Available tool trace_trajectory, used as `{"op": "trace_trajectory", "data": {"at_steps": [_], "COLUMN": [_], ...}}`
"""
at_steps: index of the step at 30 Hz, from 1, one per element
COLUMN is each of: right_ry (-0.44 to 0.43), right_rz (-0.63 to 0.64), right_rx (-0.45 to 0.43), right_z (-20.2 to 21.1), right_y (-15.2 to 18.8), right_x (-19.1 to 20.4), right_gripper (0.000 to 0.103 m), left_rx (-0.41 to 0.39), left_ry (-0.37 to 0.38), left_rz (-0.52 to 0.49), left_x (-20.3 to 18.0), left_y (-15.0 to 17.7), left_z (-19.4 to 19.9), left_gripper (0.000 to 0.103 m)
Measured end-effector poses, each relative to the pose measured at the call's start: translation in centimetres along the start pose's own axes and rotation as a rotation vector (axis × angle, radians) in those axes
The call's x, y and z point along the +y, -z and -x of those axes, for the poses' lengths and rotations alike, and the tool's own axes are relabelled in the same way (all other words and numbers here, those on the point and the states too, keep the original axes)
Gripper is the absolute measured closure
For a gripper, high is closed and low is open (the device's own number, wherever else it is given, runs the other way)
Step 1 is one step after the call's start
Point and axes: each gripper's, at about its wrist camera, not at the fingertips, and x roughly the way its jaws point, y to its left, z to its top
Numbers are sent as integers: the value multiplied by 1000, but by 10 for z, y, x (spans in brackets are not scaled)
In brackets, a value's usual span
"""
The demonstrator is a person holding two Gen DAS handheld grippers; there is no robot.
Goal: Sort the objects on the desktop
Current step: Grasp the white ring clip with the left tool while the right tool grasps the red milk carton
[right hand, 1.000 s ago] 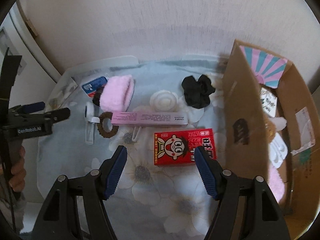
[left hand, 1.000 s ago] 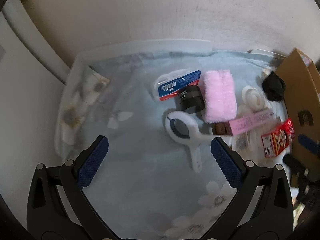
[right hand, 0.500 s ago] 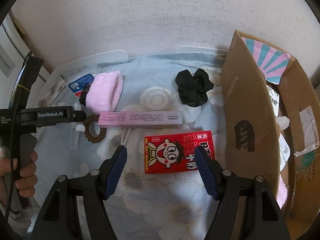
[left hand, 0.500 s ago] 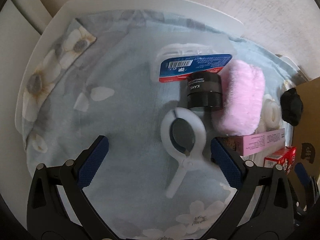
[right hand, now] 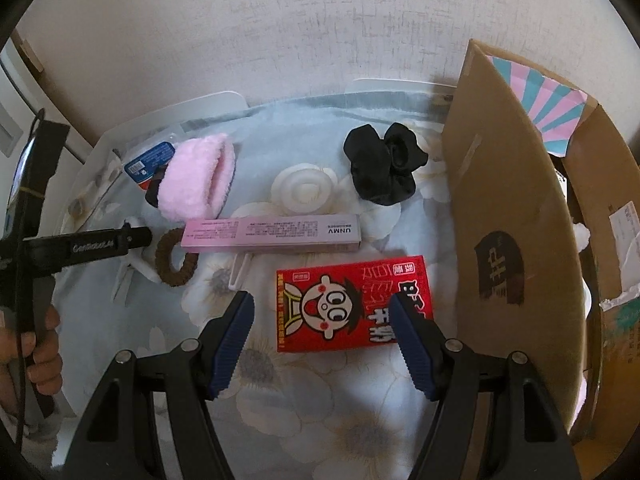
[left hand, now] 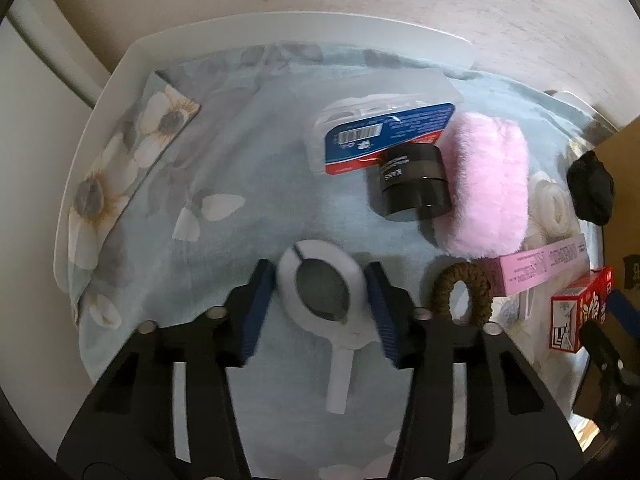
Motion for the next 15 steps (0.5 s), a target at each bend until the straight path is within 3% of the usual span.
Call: {"op": "trace_trajectory", "data": {"at_steps": [4, 8, 15], "right_ry": [34, 148, 368], "right_rz": [41, 118, 273], "right_rx": [29, 56, 94], "right_z": [-4, -13, -40], "right_y": [-5, -7, -3], "right_x": [4, 15, 38], "right_gripper": [37, 36, 18], "left_rx": [-10, -18, -27], "left_ry": [-3, 6, 23], "left_rz": [-9, -12, -16], "left_x": [-3, -4, -4], "left_y": [5, 10, 20], "left_z": [2, 4, 10], "left_gripper": [61, 61, 62]}}
